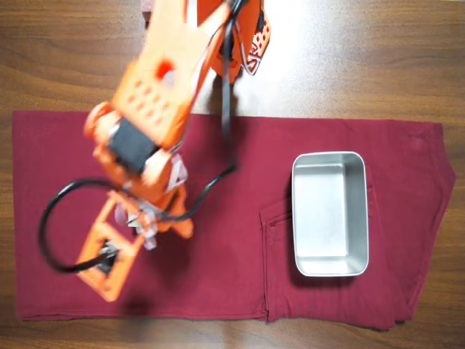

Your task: Grab the cube

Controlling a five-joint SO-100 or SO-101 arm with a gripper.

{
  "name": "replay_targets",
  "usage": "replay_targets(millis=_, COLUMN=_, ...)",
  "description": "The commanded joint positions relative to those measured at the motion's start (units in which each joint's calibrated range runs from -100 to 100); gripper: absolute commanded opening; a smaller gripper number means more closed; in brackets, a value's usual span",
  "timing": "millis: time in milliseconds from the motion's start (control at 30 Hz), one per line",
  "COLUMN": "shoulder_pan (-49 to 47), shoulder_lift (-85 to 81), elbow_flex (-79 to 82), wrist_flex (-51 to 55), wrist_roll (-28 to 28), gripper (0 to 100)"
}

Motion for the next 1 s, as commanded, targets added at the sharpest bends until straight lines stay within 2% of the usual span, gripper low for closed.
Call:
replay_targets(millis=0, shoulder_pan=7.31, shoulder_lift=9.92, elbow_flex=-11.91, wrist_flex=0.83, wrist_roll=1.51, gripper=36)
replay_targets(millis=100, shoulder_pan=10.09, shoulder_lift=16.93, elbow_flex=-18.46, wrist_flex=3.78, wrist_roll=1.90, gripper=36)
replay_targets(millis=233, shoulder_pan=12.97, shoulder_lift=23.41, elbow_flex=-19.47, wrist_flex=2.86, wrist_roll=2.44, gripper=37)
replay_targets(millis=667, shoulder_pan=12.49, shoulder_lift=31.85, elbow_flex=-19.47, wrist_flex=-6.82, wrist_roll=0.59, gripper=36)
replay_targets(millis=700, shoulder_pan=12.30, shoulder_lift=32.20, elbow_flex=-19.47, wrist_flex=-7.28, wrist_roll=0.24, gripper=33)
replay_targets(millis=733, shoulder_pan=12.01, shoulder_lift=32.64, elbow_flex=-19.47, wrist_flex=-7.65, wrist_roll=-0.15, gripper=26)
replay_targets(millis=833, shoulder_pan=11.34, shoulder_lift=33.89, elbow_flex=-19.01, wrist_flex=-9.68, wrist_roll=-1.47, gripper=1)
replay_targets(millis=967, shoulder_pan=11.05, shoulder_lift=35.84, elbow_flex=-18.74, wrist_flex=-11.25, wrist_roll=-2.25, gripper=0)
